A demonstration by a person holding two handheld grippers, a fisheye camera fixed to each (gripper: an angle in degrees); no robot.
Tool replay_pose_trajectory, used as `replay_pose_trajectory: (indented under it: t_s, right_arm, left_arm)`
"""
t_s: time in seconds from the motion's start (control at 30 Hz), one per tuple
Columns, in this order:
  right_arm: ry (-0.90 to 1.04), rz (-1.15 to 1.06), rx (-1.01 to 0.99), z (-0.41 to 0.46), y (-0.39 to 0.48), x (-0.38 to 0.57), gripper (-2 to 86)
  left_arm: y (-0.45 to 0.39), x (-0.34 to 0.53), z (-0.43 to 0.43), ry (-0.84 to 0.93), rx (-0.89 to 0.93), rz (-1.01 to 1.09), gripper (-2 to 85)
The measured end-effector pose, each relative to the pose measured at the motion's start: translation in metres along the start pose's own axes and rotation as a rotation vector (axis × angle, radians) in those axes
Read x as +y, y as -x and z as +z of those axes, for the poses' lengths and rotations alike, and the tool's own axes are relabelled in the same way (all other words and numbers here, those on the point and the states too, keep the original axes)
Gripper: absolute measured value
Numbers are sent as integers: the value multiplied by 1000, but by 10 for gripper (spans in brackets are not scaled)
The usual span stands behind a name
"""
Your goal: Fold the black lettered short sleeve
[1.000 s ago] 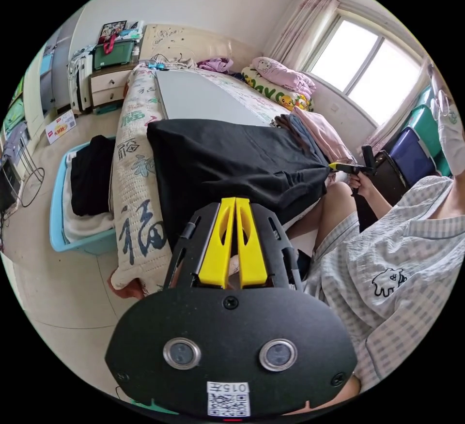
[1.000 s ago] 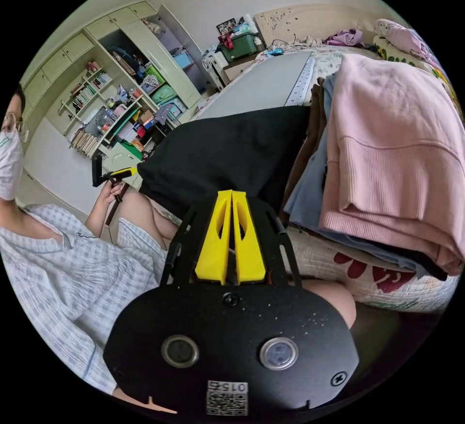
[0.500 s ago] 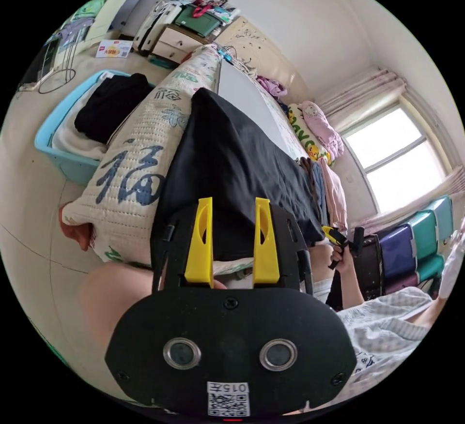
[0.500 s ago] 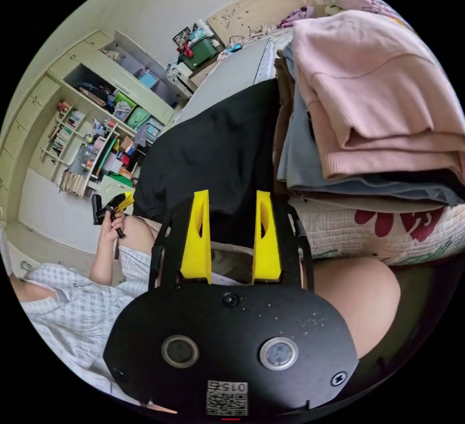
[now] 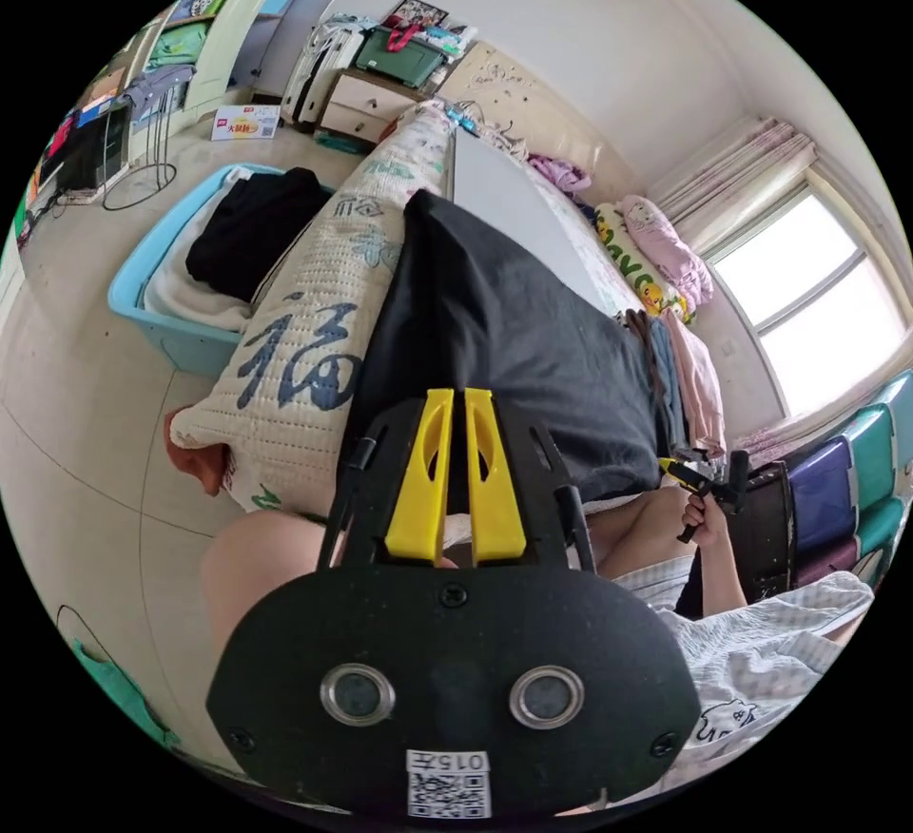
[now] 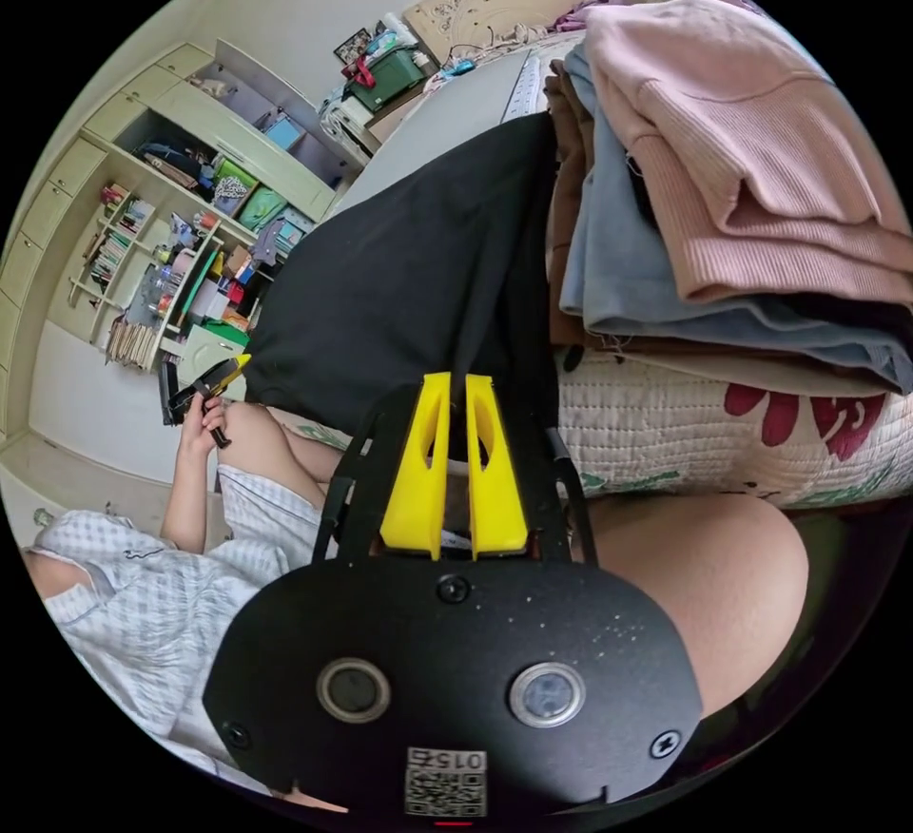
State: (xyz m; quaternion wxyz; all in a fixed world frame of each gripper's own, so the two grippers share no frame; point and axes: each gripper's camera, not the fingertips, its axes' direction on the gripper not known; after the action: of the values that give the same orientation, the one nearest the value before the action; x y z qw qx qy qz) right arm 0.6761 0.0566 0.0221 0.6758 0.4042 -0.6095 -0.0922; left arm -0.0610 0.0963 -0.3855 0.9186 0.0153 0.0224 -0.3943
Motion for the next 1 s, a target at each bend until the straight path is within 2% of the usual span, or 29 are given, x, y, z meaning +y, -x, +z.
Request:
replay_pose_trajectory:
  t_s: [0.1,0.23,0.33,0.53,0.7,0.83,1.0]
  right_arm:
    - [-6,7,4,-12,-3,-1,55]
    - [-118,-79,106,-54,1,-14,72]
    - [-141,-120,100,-60,1,-47,94]
    - [-159,-111,89,-10,-22,-156,109]
    - [-65,-12,143,55,-60,-222,115]
    - [-12,29,163,85,-85,-229,89]
    - [-52,14,184,92,-107,-204,7]
  left_arm:
    - [2,-6,-10,8,-7,-29,28]
    - [17,-22,-52,-127,-34,-76,47]
    - [23,-61,-57,-152,3,-63,69]
    - [25,-149,-7,-147,86,-78,114]
    - [26,-194,42,-74,114,-109,116]
    - [31,-213,73,-40,117,-138,108]
    - [45,-215,84,-20,127,-134,29]
